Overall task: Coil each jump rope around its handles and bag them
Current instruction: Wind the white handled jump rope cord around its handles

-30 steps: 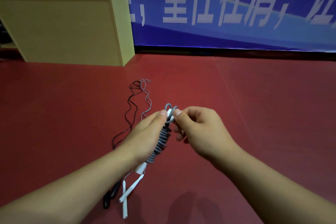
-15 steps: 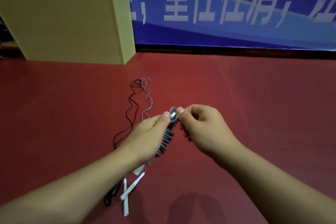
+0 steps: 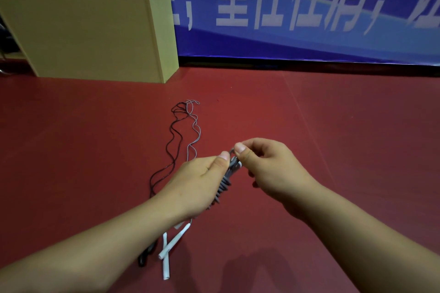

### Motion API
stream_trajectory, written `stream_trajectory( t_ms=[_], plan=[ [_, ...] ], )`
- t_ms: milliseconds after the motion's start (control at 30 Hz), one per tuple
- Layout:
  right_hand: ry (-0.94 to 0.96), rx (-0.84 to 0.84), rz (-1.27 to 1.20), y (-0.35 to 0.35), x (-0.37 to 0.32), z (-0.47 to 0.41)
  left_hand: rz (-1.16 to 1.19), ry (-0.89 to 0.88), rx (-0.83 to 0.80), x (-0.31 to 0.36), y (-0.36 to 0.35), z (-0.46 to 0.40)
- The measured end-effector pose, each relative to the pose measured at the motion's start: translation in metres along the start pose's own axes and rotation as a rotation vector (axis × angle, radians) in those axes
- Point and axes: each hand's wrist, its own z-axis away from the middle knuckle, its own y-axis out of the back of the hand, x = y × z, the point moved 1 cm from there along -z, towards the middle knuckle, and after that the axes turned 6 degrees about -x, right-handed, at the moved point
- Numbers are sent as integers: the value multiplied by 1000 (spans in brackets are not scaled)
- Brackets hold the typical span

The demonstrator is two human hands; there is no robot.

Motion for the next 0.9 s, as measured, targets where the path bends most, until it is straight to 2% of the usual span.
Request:
stream_trajectory(
  t_ms=[200,367,500,667,900],
  plan=[
    [30,10,-59,2,2,0,29,-19,-28,-4,-3,-1],
    [94,57,62,2,5,-2,140,-40,-69,-7,-6,-4],
    [99,98,115,1,7,-3,132,-79,-91,-5,-6,-1],
    [121,109,186,-1,8,-2,16,-83,-54,2,-2,4],
    [111,139,189,-3,4,-3,-22,-46,45,1,-1,1]
  ],
)
